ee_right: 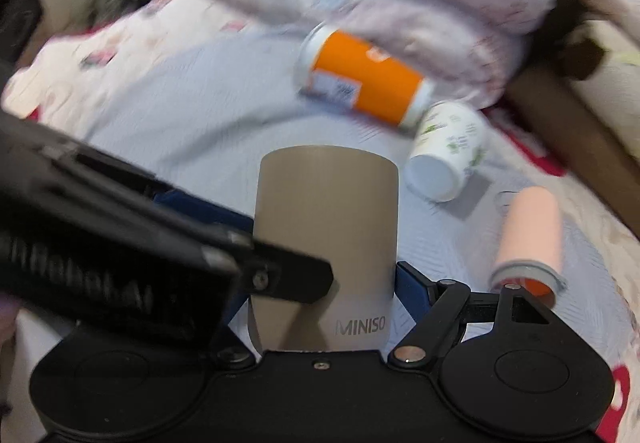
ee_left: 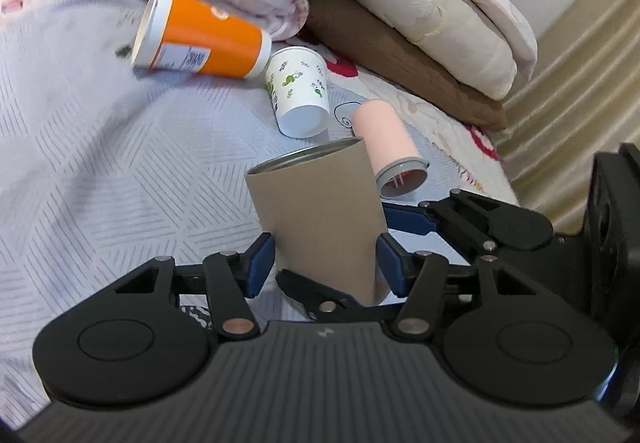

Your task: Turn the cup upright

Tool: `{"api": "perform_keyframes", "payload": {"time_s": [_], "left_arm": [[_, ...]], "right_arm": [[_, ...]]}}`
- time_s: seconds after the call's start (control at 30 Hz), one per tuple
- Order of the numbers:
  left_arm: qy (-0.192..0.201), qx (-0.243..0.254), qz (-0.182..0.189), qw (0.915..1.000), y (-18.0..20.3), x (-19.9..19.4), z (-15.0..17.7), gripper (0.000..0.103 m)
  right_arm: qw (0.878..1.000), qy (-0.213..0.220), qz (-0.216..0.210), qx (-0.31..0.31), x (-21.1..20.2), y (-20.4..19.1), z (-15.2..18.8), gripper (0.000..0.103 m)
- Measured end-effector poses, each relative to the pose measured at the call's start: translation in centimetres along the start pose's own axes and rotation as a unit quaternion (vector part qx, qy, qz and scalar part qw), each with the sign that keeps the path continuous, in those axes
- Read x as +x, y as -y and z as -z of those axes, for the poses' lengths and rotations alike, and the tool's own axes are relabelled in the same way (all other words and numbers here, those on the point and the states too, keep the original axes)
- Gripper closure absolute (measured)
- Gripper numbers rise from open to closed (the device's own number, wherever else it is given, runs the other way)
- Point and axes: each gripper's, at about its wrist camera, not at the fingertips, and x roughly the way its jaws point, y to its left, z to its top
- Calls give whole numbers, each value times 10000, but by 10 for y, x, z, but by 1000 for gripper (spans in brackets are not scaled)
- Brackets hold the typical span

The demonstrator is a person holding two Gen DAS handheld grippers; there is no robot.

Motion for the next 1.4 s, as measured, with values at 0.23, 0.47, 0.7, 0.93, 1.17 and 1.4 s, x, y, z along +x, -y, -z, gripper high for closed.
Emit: {"api": "perform_keyframes", "payload": {"time_s": [0.23, 0.47, 0.7, 0.93, 1.17, 1.4], "left_arm": [[288, 540, 264, 9978, 1, 1, 5, 49], [37, 217, 469, 9987, -8, 11, -5, 47], [-570, -664, 631, 9942, -37, 42, -30, 34], [-1234, -1724, 897, 9731, -57, 71, -35, 25], [-1297, -1652, 923, 9733, -52, 79, -38, 25], [-1147, -1204, 937, 9816, -47, 76, -42, 26]], "right_arm": [[9909, 1063, 408, 724, -5, -1, 32, 21], [9895, 1155, 481, 718, 0, 1, 33, 21], [9958, 525, 129, 743, 9, 16, 18, 22], [9981, 131, 68, 597, 12, 16, 9, 22], [9889, -1112, -647, 743, 27, 47, -25, 20], [9734, -1788, -1162, 835, 46, 64, -38, 18]]}}
